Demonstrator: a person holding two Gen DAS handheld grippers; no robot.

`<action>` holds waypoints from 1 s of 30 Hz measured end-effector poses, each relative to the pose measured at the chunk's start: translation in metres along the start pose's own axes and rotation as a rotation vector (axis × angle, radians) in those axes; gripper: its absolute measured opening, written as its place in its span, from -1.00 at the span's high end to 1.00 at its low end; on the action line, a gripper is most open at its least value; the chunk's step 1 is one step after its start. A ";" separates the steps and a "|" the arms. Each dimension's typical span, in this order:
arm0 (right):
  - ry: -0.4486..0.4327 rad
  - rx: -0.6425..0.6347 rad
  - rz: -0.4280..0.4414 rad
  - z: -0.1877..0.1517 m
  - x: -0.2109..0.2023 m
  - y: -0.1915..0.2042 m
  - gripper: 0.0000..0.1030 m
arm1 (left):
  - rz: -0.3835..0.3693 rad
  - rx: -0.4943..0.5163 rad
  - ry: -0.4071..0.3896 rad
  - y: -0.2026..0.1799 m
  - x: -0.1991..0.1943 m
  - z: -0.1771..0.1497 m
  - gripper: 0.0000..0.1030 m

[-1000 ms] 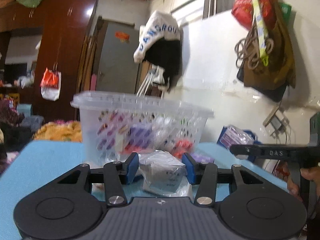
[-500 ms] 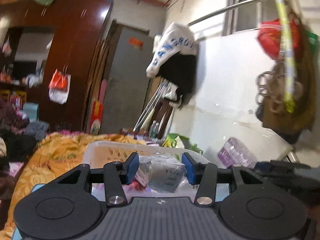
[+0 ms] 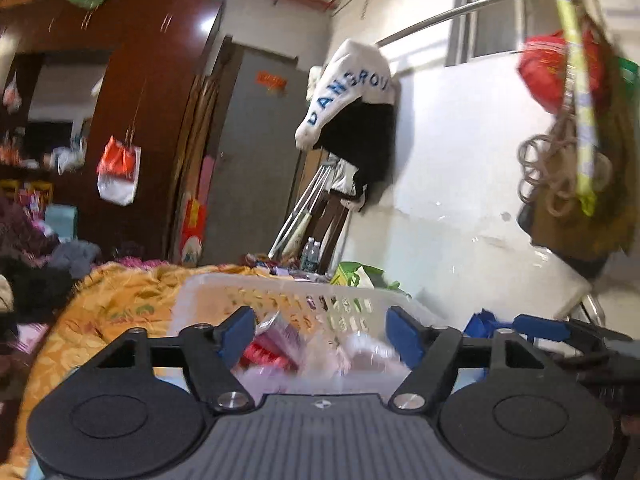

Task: Organize objects
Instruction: 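Grasp a clear-wrapped packet with the left gripper while the right gripper grasps a purple box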

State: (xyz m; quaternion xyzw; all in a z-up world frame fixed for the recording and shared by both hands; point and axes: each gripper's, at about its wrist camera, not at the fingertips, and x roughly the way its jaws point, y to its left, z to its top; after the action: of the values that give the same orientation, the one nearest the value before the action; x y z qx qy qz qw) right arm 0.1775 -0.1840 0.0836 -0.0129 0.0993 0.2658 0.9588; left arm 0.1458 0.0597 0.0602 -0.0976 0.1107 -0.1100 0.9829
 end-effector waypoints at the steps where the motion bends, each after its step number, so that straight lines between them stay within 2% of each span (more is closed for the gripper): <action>1: 0.020 0.010 0.004 -0.012 -0.005 -0.005 -1.00 | 0.010 0.013 -0.007 0.001 -0.012 -0.010 -0.73; 2: 0.057 0.025 0.007 -0.023 -0.005 -0.011 -0.99 | 0.018 0.022 -0.003 0.003 -0.018 -0.019 -0.77; 4: 0.128 0.052 0.020 -0.042 0.002 -0.020 -0.52 | 0.037 0.014 0.052 0.012 -0.019 -0.037 -0.77; 5: 0.187 0.065 0.022 -0.051 0.012 -0.026 -0.07 | 0.041 -0.002 0.086 0.019 -0.014 -0.044 -0.75; 6: 0.223 0.083 0.030 -0.057 0.019 -0.031 0.05 | 0.051 -0.019 0.120 0.027 -0.009 -0.049 -0.74; 8: 0.265 0.116 0.074 -0.064 0.029 -0.038 0.05 | 0.076 -0.043 0.175 0.039 0.002 -0.057 -0.66; 11: 0.265 0.129 0.137 -0.064 0.030 -0.034 0.03 | 0.088 -0.067 0.216 0.051 0.012 -0.065 -0.66; 12: 0.261 0.117 0.138 -0.063 0.029 -0.030 -0.07 | 0.088 -0.069 0.224 0.053 0.013 -0.068 -0.66; 16: 0.306 0.056 0.092 -0.063 0.036 -0.022 -0.11 | 0.124 -0.039 0.258 0.051 0.016 -0.076 -0.66; 20: 0.300 0.010 0.065 -0.069 0.023 -0.018 -0.08 | 0.167 0.012 0.299 0.045 0.017 -0.079 -0.66; 26: 0.296 -0.005 0.061 -0.070 0.022 -0.017 0.06 | 0.175 -0.009 0.307 0.053 0.009 -0.082 -0.64; 30: 0.293 -0.029 0.054 -0.069 0.023 -0.012 0.06 | 0.160 0.013 0.360 0.051 0.015 -0.083 -0.63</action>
State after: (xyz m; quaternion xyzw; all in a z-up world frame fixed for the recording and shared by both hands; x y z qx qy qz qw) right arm 0.1900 -0.1879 0.0111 -0.0625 0.2346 0.2880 0.9263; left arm 0.1506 0.0906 -0.0332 -0.0608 0.2913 -0.0479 0.9535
